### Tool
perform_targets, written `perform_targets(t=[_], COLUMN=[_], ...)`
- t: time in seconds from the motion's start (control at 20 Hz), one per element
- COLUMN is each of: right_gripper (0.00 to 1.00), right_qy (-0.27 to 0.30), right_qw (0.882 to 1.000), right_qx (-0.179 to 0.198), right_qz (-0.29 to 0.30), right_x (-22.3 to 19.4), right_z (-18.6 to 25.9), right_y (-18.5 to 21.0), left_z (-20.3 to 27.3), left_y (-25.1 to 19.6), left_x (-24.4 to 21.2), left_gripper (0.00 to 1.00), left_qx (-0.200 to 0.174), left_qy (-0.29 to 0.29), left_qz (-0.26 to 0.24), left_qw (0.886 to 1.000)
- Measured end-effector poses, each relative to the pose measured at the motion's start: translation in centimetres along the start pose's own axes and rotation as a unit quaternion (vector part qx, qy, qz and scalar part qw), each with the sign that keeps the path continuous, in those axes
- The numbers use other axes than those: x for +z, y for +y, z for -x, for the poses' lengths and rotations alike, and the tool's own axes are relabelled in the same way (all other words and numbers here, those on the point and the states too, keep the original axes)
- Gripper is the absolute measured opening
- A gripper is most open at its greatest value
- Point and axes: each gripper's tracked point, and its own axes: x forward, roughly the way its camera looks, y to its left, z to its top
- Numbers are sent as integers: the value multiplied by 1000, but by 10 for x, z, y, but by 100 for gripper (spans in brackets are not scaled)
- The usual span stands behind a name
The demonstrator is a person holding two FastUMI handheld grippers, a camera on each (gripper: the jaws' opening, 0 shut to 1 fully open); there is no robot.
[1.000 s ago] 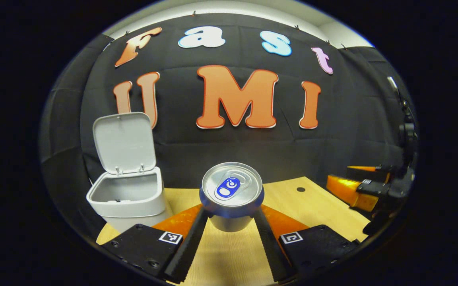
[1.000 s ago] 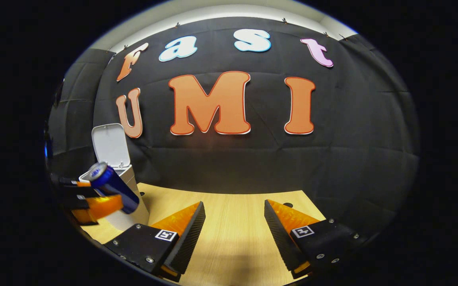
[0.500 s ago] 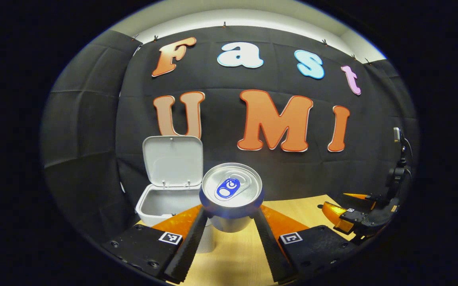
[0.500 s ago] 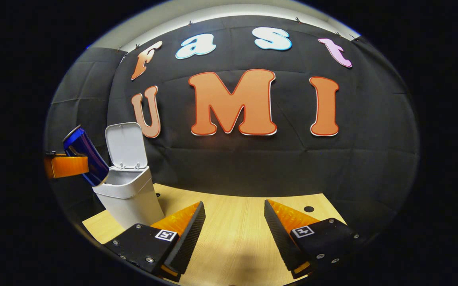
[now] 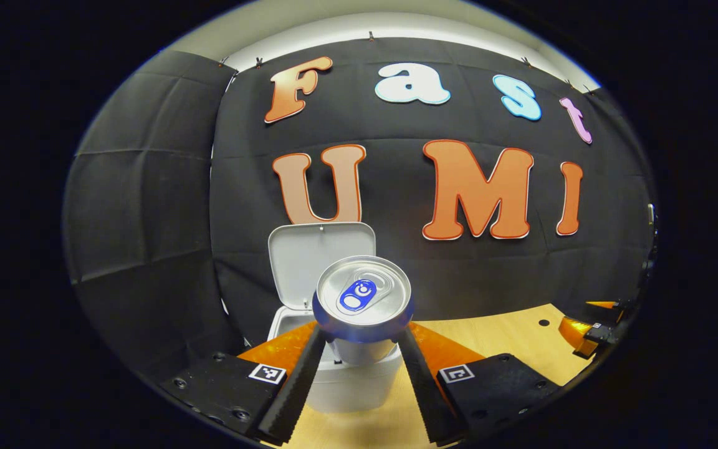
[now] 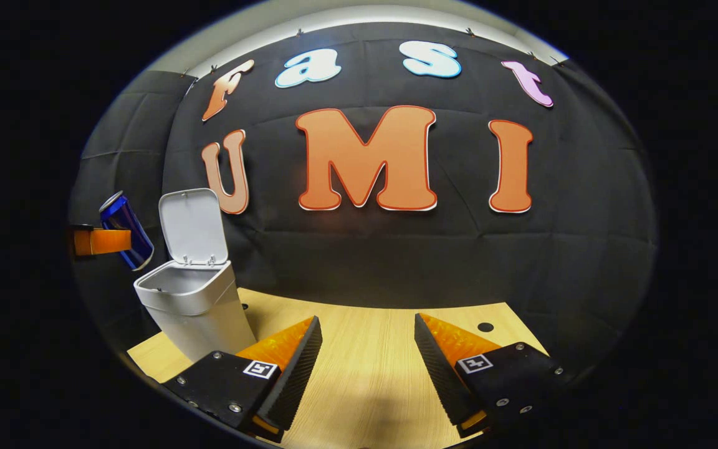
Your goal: Press the lid of the desktop garbage bin to open it, pick up the crumpled paper on the desktop and throw it into the bin, then pick up the pop can on the desktop and drop it into the bin, and finally close the garbage bin lid.
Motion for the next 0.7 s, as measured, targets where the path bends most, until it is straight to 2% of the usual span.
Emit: perform_targets(t=[0.05, 0.1, 0.35, 0.7], right_gripper=[89, 89, 89, 89], right_qy=[1, 3, 8, 20], right_qw=[1000, 1000, 999, 997], right_qx=[-6, -11, -37, -70], right_qz=[0, -1, 6, 3], right_x=[0, -1, -4, -12], right_z=[0, -1, 3, 17], right_y=[-1, -1, -5, -15], left_z=[-8, -17, -61, -97], left_y=[4, 9, 35, 44], left_x=[0, -2, -28, -69], left_gripper=[77, 74, 75, 75], left_qx=[0, 0, 5, -5], left_qy=[1, 0, 21, 61], left_qz=[-3, -5, 7, 4], left_qw=[1000, 1000, 1000, 998])
